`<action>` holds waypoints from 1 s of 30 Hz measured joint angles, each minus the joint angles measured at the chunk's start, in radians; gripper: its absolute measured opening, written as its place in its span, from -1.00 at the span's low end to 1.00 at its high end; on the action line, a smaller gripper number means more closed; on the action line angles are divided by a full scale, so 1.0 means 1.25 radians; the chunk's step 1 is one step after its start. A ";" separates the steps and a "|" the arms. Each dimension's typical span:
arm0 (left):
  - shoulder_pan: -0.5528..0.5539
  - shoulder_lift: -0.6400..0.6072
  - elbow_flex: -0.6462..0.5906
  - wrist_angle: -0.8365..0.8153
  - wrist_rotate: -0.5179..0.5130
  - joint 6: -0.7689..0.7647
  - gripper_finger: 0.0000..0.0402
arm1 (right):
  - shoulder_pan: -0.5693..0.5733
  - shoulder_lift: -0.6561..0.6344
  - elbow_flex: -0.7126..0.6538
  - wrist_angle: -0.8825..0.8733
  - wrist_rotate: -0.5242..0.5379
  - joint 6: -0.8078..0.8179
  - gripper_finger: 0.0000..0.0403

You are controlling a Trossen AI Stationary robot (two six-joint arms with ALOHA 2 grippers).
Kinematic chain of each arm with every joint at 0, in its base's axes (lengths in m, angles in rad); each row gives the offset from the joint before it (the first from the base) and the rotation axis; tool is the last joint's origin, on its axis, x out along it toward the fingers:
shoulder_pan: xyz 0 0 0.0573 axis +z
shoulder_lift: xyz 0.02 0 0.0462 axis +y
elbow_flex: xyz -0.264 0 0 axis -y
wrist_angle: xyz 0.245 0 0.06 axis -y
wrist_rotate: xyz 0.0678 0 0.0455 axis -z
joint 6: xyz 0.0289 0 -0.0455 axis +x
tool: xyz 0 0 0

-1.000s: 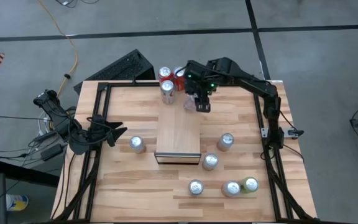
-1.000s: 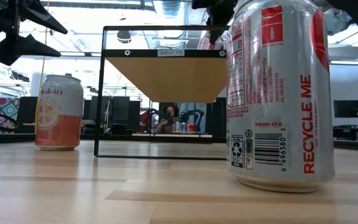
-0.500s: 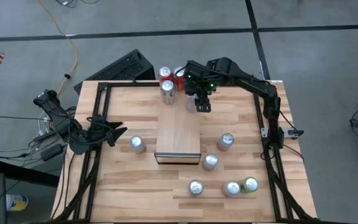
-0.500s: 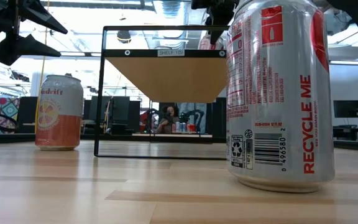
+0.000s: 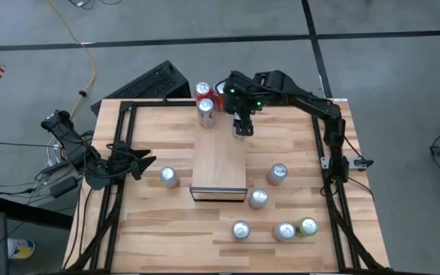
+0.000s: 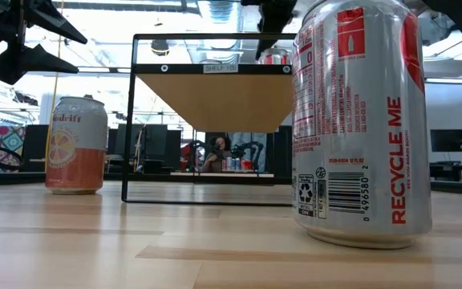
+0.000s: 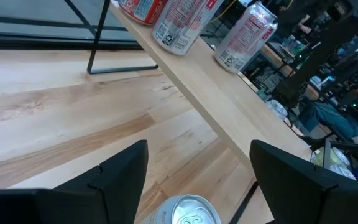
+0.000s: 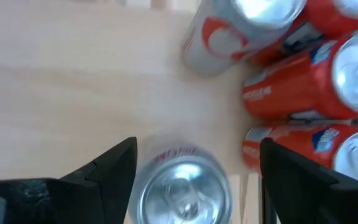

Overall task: Place canned beverage on shelf
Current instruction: Put the bottom red-silver soda can on the shelf aligned with the other red-silver soda can

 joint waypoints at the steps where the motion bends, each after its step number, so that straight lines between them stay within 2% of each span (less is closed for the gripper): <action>1: 0.000 0.000 0.000 0.000 0.000 0.000 0.34 | 0.000 -0.006 0.000 0.013 0.004 0.008 0.55; 5: 0.000 0.000 0.000 -0.001 0.000 0.000 0.34 | 0.003 -0.048 0.003 0.032 0.042 0.045 0.55; 9: 0.000 0.000 0.000 -0.001 0.001 0.000 0.34 | 0.016 -0.104 0.002 0.018 0.099 0.156 0.51; 14: 0.000 0.000 0.000 -0.003 0.001 0.000 0.34 | 0.052 -0.171 -0.040 -0.056 0.172 0.283 0.31; 18: 0.000 0.000 0.000 -0.008 -0.008 0.000 0.34 | 0.078 -0.266 -0.210 -0.013 0.177 0.317 0.03; 25: 0.000 0.000 0.000 -0.016 -0.016 -0.007 0.34 | 0.097 -0.471 -0.639 0.353 0.173 0.434 -0.45; 30: 0.000 0.000 0.000 -0.017 -0.020 -0.014 0.34 | 0.121 -0.534 -0.817 0.497 0.173 0.523 -0.78</action>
